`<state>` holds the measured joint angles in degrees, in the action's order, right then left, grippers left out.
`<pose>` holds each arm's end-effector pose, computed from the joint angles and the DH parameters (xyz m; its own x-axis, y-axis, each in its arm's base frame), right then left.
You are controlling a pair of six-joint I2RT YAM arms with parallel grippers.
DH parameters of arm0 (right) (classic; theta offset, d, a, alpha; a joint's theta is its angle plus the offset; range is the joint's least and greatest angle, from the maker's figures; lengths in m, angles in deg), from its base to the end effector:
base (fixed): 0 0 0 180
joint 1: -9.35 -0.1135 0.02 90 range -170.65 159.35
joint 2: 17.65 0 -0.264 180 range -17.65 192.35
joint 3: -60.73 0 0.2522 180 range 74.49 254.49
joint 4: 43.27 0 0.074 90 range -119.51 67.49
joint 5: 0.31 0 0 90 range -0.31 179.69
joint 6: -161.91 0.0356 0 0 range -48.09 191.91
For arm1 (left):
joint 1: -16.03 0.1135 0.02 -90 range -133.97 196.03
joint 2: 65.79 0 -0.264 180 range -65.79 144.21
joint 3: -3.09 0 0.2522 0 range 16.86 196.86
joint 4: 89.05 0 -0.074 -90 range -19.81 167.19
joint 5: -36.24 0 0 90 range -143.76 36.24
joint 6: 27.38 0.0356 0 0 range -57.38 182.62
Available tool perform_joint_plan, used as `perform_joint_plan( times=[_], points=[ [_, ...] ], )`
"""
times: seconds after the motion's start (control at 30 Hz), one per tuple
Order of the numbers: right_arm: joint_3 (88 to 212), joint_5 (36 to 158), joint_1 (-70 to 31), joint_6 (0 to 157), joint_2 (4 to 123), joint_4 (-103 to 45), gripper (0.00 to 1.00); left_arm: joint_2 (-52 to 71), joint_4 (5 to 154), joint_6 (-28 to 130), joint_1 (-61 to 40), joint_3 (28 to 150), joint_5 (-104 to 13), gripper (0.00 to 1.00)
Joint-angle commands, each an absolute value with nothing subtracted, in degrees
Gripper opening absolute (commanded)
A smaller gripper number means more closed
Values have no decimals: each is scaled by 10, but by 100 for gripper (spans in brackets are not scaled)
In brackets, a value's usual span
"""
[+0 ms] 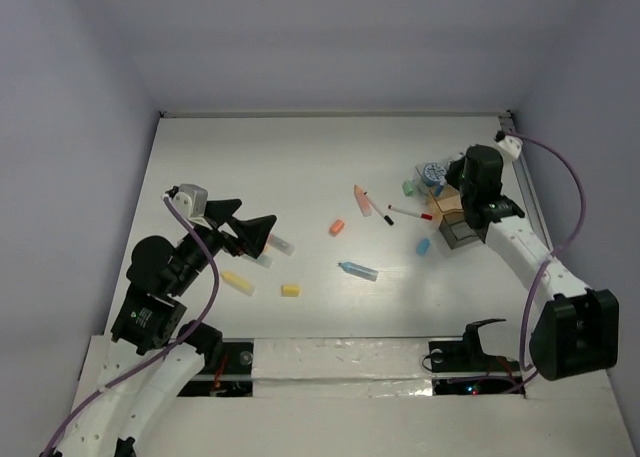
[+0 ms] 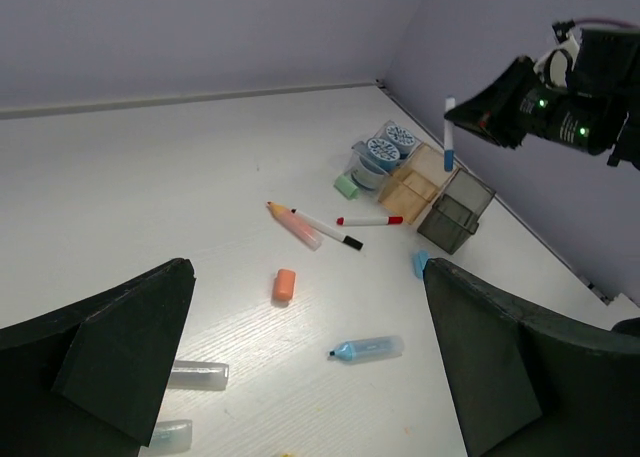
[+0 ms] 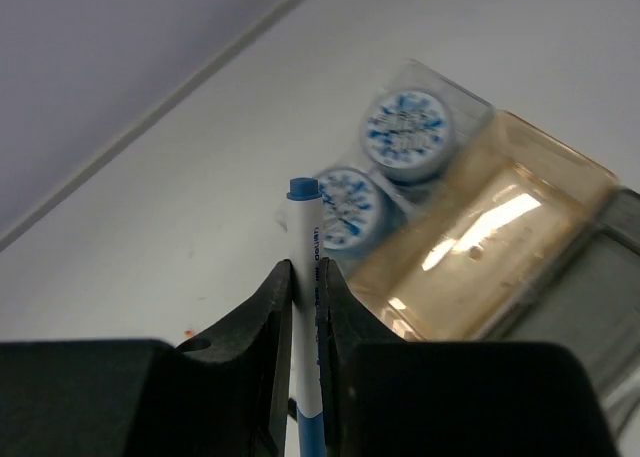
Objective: Sort the stationery into containers
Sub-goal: Place the pen in the storage box.
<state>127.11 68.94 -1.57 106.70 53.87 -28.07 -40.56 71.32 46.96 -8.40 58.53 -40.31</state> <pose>0.2853 0.0422 0.3040 -0.1953 0.5057 -0.8403 0.3171 0.8433 0.4339 0.0930 -0.0513 0.3729 -0.0038 -0.2866 -0.9580 0.6329 0.7411 -0.2242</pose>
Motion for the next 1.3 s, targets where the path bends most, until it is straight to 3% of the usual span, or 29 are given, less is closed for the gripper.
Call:
perform_joint_plan(
  times=[0.0, 0.83, 1.07, 1.27],
  points=[
    [1214, 647, 11, 1119, 489, -337, 0, -414, 732, 474, -92, 590, -400, 99],
    [1198, 606, 97, 1253, 591, -383, 0, -402, 732, 475, -97, 590, -398, 99],
    [1204, 607, 97, 1254, 628, -397, 5, -396, 733, 475, -97, 590, -398, 99],
    [1196, 617, 97, 1253, 643, -407, 23, -392, 734, 475, -97, 590, -398, 99]
  ],
)
